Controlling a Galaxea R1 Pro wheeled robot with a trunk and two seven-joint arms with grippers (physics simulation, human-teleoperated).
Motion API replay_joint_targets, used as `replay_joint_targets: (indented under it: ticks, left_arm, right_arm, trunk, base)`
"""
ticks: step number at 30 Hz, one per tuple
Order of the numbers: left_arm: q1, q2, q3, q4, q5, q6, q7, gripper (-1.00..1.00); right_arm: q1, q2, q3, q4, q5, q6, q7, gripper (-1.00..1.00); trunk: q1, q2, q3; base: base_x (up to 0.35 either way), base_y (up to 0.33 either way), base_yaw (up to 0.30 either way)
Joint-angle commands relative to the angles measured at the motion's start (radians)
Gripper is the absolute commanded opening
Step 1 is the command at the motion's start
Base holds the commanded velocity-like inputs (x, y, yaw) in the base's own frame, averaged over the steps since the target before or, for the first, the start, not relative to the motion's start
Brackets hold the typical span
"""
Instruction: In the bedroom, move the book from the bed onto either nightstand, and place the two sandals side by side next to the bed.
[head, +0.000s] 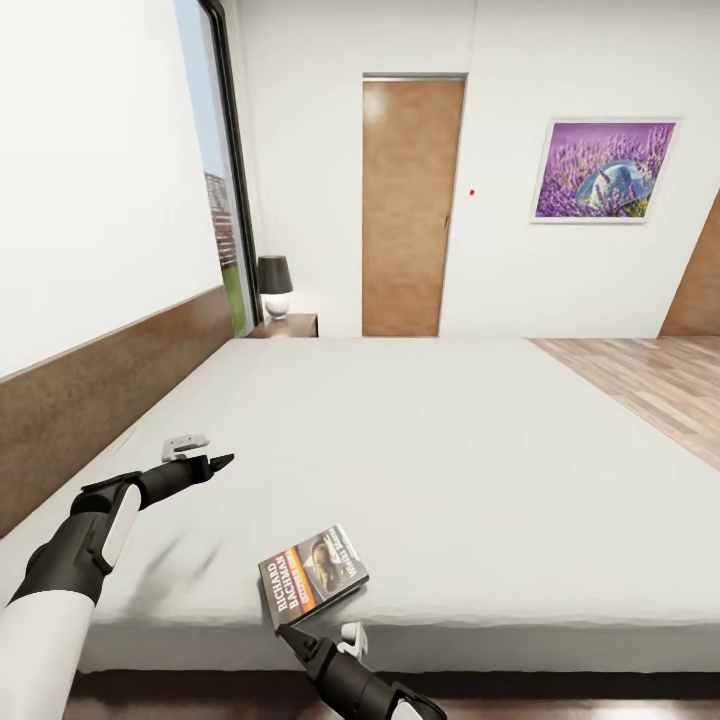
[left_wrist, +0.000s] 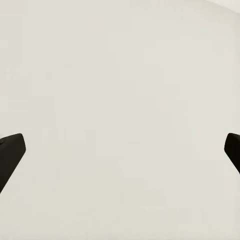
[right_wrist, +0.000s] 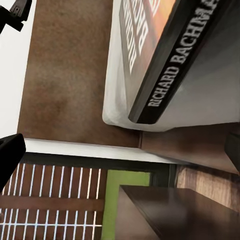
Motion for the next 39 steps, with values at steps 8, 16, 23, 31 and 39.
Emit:
replay_joint_targets:
  ticks: [8, 16, 23, 31, 39]
  left_arm:
    - [-0.001, 0.000, 0.002, -0.001, 0.006, 0.008, -0.002, 1.00]
    - [-0.001, 0.000, 0.002, -0.001, 0.006, 0.008, -0.002, 1.00]
    - [0.000, 0.000, 0.002, -0.001, 0.006, 0.008, -0.002, 1.00]
    - [0.000, 0.000, 0.002, -0.001, 0.006, 0.008, -0.002, 1.00]
    - [0.000, 0.000, 0.002, -0.001, 0.006, 0.008, -0.002, 1.00]
  right_arm:
    - [-0.001, 0.000, 0.002, 0.000, -0.010, 0.006, 0.003, 1.00]
    - [-0.001, 0.000, 0.002, 0.000, -0.010, 0.006, 0.003, 1.00]
    - [-0.001, 0.000, 0.002, 0.000, -0.010, 0.006, 0.003, 1.00]
    - [-0.001, 0.000, 0.002, -0.001, -0.010, 0.006, 0.003, 1.00]
    - [-0.001, 0.000, 0.002, -0.003, -0.011, 0.006, 0.003, 1.00]
  trunk:
    - [0.000, 0.000, -0.002]
    - [0.000, 0.000, -0.005]
    - [0.000, 0.000, -0.006]
    - [0.000, 0.000, -0.006]
    - [0.000, 0.000, -0.007]
  base:
    - [0.000, 0.000, 0.051]
    - [0.000, 0.000, 0.132]
    - [0.000, 0.000, 0.033]
    - [0.000, 0.000, 0.008]
    - [0.000, 0.000, 0.036]
